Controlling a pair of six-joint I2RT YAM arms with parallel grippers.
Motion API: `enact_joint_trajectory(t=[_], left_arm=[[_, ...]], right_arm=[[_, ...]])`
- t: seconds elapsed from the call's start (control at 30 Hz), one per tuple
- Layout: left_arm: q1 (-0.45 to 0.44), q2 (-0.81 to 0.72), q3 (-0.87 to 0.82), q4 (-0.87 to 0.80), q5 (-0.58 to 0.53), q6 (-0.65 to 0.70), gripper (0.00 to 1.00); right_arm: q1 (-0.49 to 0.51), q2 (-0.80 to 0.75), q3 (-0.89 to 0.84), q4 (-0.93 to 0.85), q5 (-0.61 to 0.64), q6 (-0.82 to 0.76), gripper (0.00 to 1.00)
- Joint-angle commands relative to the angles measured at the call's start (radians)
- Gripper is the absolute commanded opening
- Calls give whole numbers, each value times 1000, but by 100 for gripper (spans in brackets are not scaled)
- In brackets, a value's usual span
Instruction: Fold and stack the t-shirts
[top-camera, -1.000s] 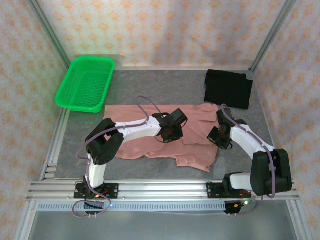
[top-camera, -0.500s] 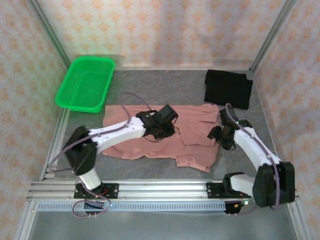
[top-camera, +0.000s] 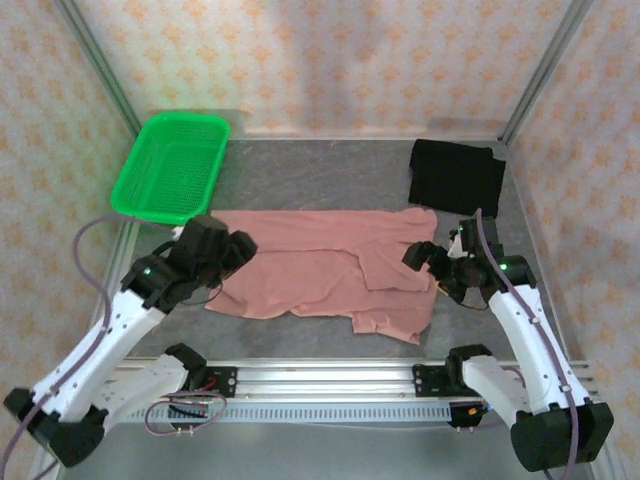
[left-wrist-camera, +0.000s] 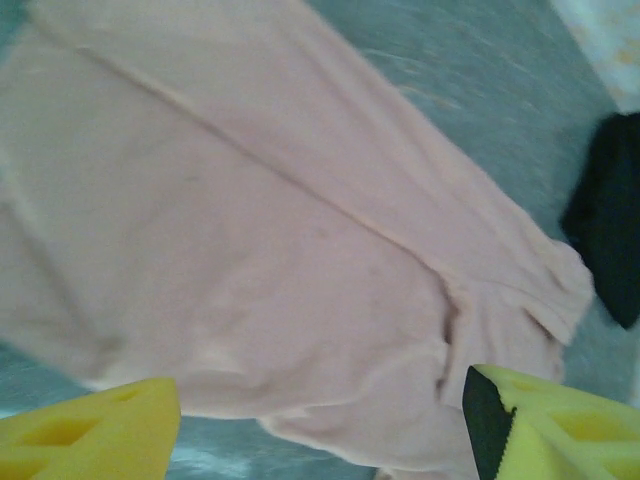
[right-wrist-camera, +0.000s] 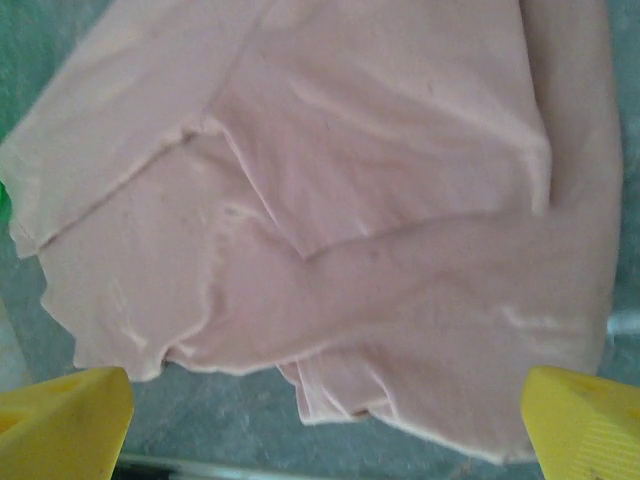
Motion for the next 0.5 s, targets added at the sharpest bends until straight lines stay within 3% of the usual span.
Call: enact_joint_trajectory(t=[0.0, 0.17, 0.4, 0.47], left_arm=[[60, -90, -97, -176, 17, 20, 77], [101, -164, -207, -167, 46, -5, 76], [128, -112, -271, -132, 46, 34, 75], [152, -107, -296, -103, 64, 47, 68]], right_arm=[[-4, -44, -25, -145, -23, -28, 99], [-5, -71, -56, -186, 64, 10, 99], [-4, -33, -116, -173, 142, 44, 99], [-4, -23, -120, -158, 135, 51, 99]])
